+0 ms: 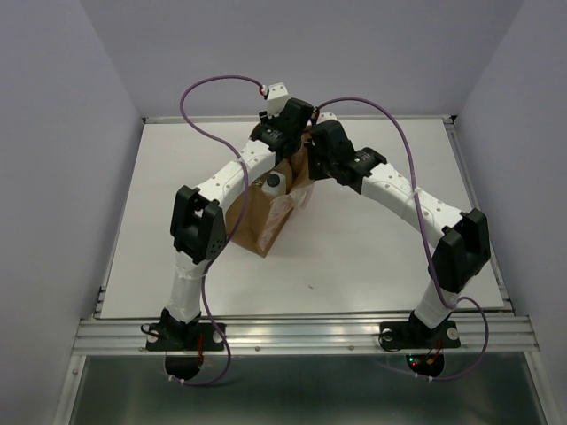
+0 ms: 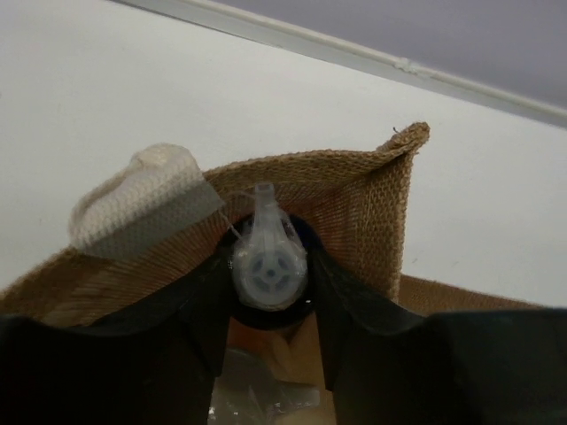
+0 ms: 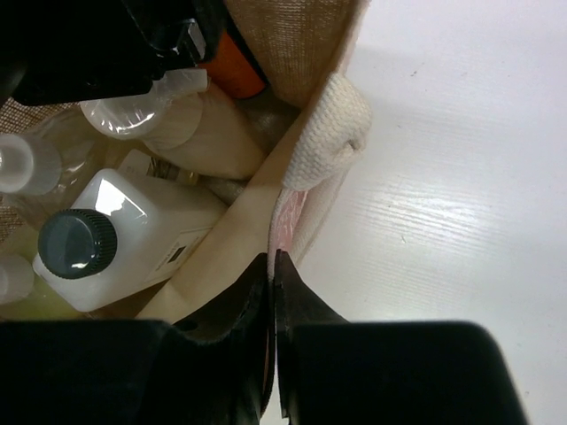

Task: Place the personal care products into the canvas bag

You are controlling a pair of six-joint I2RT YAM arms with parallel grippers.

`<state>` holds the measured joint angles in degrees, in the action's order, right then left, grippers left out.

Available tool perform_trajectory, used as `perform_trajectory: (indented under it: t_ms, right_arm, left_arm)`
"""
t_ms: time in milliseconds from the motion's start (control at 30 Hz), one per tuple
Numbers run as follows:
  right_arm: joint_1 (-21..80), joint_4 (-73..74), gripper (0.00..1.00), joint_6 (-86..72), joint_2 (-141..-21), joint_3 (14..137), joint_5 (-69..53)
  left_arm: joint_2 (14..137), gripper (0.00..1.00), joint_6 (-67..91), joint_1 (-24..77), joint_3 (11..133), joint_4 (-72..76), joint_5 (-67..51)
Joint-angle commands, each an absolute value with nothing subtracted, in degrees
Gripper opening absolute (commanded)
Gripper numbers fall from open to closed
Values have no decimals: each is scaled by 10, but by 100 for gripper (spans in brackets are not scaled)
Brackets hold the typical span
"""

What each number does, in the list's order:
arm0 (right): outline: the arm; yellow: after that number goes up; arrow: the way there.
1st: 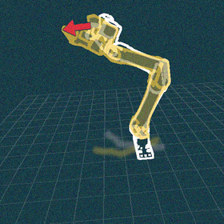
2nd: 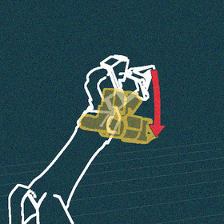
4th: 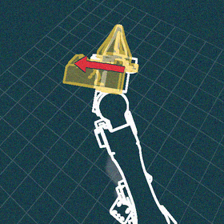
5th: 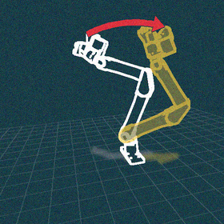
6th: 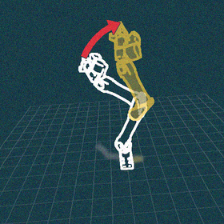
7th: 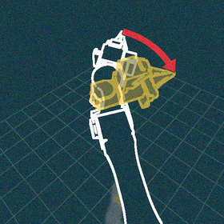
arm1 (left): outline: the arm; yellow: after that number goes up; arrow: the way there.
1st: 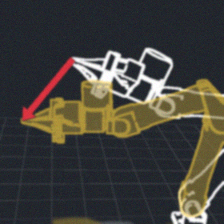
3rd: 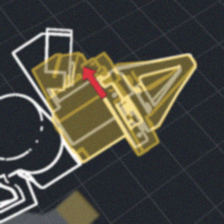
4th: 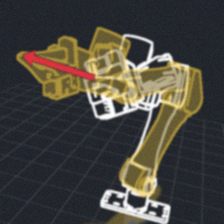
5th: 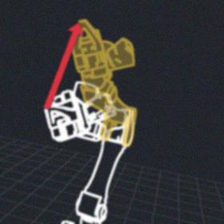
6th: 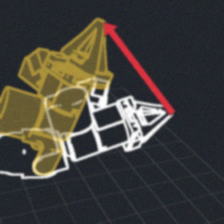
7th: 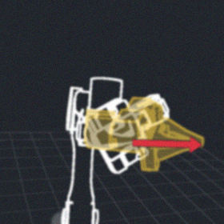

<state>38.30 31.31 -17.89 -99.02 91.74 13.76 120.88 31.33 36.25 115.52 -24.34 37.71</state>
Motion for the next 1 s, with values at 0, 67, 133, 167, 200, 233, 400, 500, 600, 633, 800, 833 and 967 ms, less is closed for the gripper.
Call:
perform_trajectory:
  t_ms: [0,67,133,167,200,233,400,500,600,633,800,833,967]
  right_arm:
    - [392,308,14,-163,-961,921,120]
    - [392,308,18,-163,-960,925,120]
    - [392,308,22,-163,-960,928,120]
    - [392,308,23,-163,-960,932,120]
    - [392,308,27,-163,-960,936,121]
    - [392,307,28,-163,-961,943,121]
    - [392,308,47,-156,-971,989,128]
    - [392,308,88,-145,-983,1033,148]
    - [392,307,100,-132,-992,1097,192]
    - [392,306,100,-130,-994,1121,204]
    - [359,308,100,-134,-977,1118,252]
    - [346,308,100,-141,-961,1106,250]
    - [273,302,100,-203,-908,1011,243]
  left_arm:
    - [1152,62,295,378,1174,-244,337]
    - [1134,66,287,378,1176,-236,323]
    - [1106,70,273,378,1179,-222,314]
    - [1089,71,268,379,1180,-216,305]
    - [1083,71,263,379,1184,-215,302]
    - [1070,72,257,379,1192,-215,299]
    - [1034,80,224,384,1226,-215,289]
    - [1010,94,193,385,1243,-214,289]
    - [983,99,161,383,1258,-221,308]
    - [976,99,155,383,1257,-224,318]
    - [909,99,182,335,1219,-283,406]
    - [893,99,210,316,1178,-289,399]
    - [803,99,273,193,1022,-281,318]
